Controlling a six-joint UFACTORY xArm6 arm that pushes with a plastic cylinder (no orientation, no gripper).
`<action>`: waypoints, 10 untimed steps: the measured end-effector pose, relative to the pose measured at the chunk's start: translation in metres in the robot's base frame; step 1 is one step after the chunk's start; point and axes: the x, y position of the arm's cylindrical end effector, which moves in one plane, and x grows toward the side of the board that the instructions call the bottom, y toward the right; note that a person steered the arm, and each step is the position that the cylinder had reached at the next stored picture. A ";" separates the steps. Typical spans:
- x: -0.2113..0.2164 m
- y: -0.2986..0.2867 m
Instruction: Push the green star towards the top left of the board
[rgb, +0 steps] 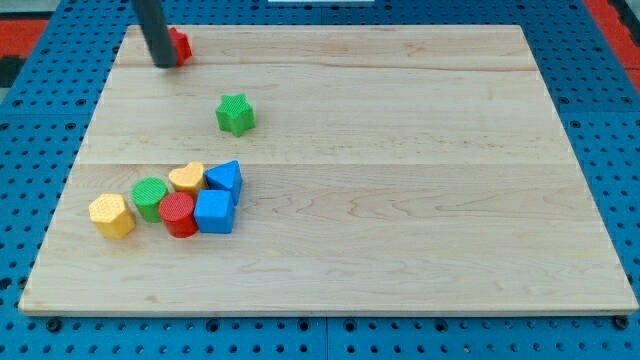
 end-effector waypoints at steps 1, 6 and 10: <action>0.042 0.022; 0.074 0.044; 0.060 -0.018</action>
